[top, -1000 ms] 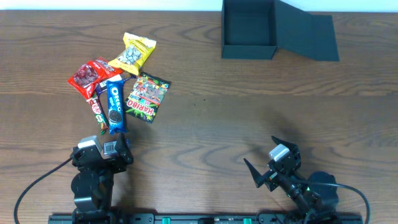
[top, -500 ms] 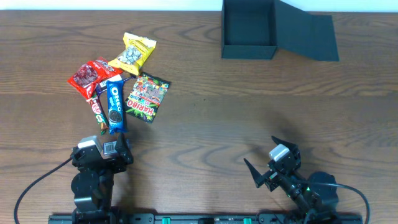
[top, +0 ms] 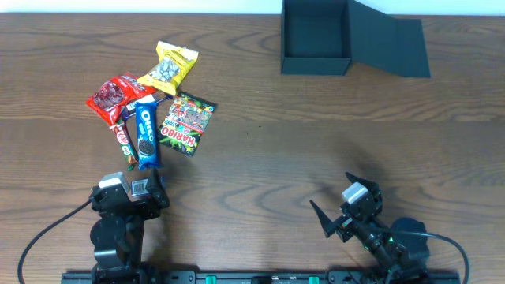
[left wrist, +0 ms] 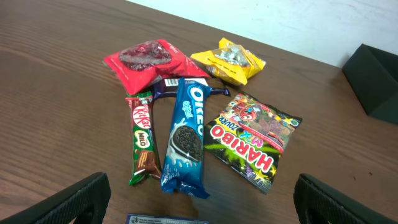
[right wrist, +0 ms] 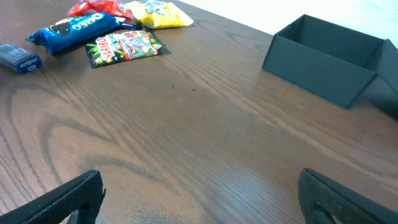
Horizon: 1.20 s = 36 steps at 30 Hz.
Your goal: Pack container
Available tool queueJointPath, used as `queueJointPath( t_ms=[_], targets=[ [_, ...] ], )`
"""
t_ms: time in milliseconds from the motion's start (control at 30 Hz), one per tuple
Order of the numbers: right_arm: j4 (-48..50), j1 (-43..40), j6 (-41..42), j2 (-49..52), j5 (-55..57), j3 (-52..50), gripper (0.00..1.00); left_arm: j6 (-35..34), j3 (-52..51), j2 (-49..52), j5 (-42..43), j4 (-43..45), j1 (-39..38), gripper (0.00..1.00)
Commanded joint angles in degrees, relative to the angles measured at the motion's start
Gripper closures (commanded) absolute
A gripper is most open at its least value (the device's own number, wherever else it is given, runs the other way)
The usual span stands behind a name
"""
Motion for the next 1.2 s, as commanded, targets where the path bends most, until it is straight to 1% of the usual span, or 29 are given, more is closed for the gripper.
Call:
queueJointPath(
  t_ms=[0,33,100,200,267,300,367,467,533,600,700,800,967,1067,1167],
  targets=[
    [-0.07,-0.42,2.10,-0.63,-0.31,-0.35,0.01,0.81,-1.22,-0.33,-0.57,-0.33,0.35,0.05],
    [-0.07,-0.42,5.07,-0.63,-0.57,-0.35,0.01,0.81,-1.22,-0.33,-0.57,-0.35,0.35,0.05],
    [-0.02,-0.42,13.77,-0.63,-1.16,-0.35,0.01,0.81,-1.22,-0.33,-0.57,-0.35,0.35,0.05],
    [-0.04,-0.42,34.97,-0.63,-1.16,-0.35,0.01,0.81,-1.22,-0.33,-0.57,-0.35,0.35,0.05],
    [-0.09,-0.42,53.79,-0.63,-2.08,-0.35,0.01,0.81,-1.22,-0.33,-0.57,-0.35,0.35,0.05],
    [-0.09,-0.42,59.32,-0.63,-2.45,-0.35,0.01,0.81,-1.22,-0.33,-0.57,-0.35,0.35,0.05],
    [-0.09,-0.42,65.35,-0.63,-2.40,-0.35,0.01,0.81,-1.22,-0.33,-0.57,-0.35,0.35,0.05],
    [-0.11,-0.42,65.79,-0.63,-3.37,-0.35,0.01,0.81,-1.22,-0.33,-0.57,-0.35,0.35,0.05],
    [-0.11,-0.42,65.68,-0.63,-6.10,-0.35,0.01,0.81,-1.22,-0.33,-0.57,-0.35,0.35,0.05],
    [0.24,-0.48,65.70,-0.63,-4.66,-0.35,0.01,0.81,-1.22,-0.33,-0.57,-0.35,0.35,0.05],
    [1.11,-0.48,65.66,-0.63,-5.60,-0.35,0.01,0.81,-1.22,-0.33,-0.57,-0.35,0.35,0.05],
    [5.62,-0.48,59.01,-0.59,-10.56,-0.35,0.01,0.81,-1.22,-0.33,-0.57,-0.35,0.35,0.05],
    [10.21,-0.48,57.53,1.33,-12.37,0.28,0.01,0.81,-1.22,-0.33,-0.57,-0.35,0.35,0.05],
    [9.46,-0.48,51.10,5.53,-12.33,4.37,0.01,0.81,-1.22,-0.33,-0.57,-0.35,0.35,0.05],
    [5.90,-0.48,45.13,11.80,-10.91,10.51,0.01,0.81,-1.22,-0.33,-0.57,-0.35,0.35,0.05]
  ],
)
